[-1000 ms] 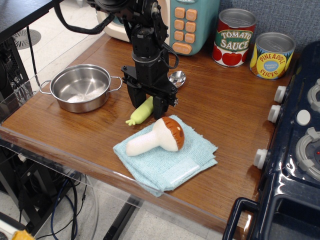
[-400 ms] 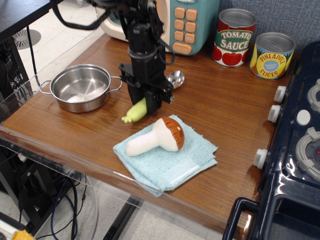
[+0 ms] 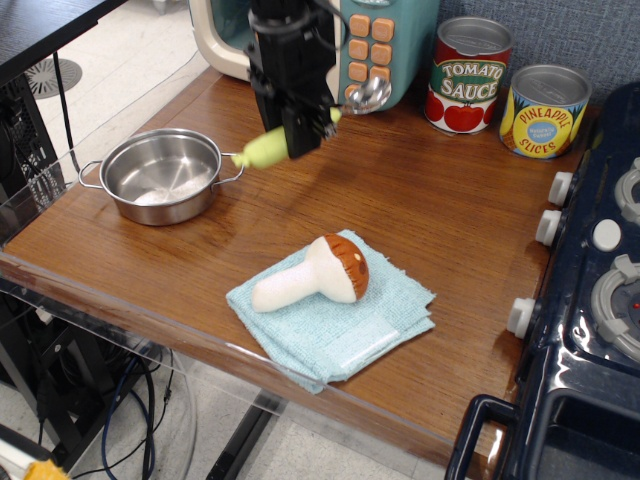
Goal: PICK UP THE SPOON AND PUT NEAR THE VESSEL
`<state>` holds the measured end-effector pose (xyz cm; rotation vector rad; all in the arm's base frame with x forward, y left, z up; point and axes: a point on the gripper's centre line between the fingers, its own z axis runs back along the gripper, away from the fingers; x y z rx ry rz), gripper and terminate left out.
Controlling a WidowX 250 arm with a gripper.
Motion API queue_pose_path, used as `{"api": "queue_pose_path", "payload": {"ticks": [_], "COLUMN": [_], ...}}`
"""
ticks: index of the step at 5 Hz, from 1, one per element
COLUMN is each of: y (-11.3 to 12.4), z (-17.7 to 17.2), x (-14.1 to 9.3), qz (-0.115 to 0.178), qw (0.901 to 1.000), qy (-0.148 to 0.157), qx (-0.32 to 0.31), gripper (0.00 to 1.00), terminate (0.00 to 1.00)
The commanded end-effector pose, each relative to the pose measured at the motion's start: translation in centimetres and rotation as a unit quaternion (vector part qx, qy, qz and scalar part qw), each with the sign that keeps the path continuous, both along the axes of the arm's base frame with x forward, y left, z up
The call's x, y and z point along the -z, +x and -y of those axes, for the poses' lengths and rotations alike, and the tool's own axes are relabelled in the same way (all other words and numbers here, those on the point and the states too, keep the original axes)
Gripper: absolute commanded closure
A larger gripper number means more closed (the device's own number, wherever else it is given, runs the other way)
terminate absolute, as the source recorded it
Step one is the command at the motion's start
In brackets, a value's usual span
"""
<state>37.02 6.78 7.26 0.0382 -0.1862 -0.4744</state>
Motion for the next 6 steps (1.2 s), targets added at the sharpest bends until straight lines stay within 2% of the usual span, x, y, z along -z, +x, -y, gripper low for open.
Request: {"api": "queue_pose_path", "payload": {"ticks": [1, 2, 4, 5, 6], "y": [2.1, 2.2, 2.4, 3.5, 5.1], "z": [0.5, 2.3, 6.8, 7.7, 7.9], "x": [-4.3, -4.4, -1.1, 0.8, 3.0], "qz": [0.056, 0.068, 0.067, 0.065, 0.051], "qw": [0.9725, 0.9387, 0.8953, 0.8877, 0.89], "qy": [0.015, 0.028, 0.06, 0.06, 0.063], "qx": [0.226, 0.337, 0.436, 0.452, 0.449], "gripper": [1.0, 1.0, 1.0, 1.0, 1.0], "terminate": [0.0, 0.0, 0.0, 0.0, 0.0]}}
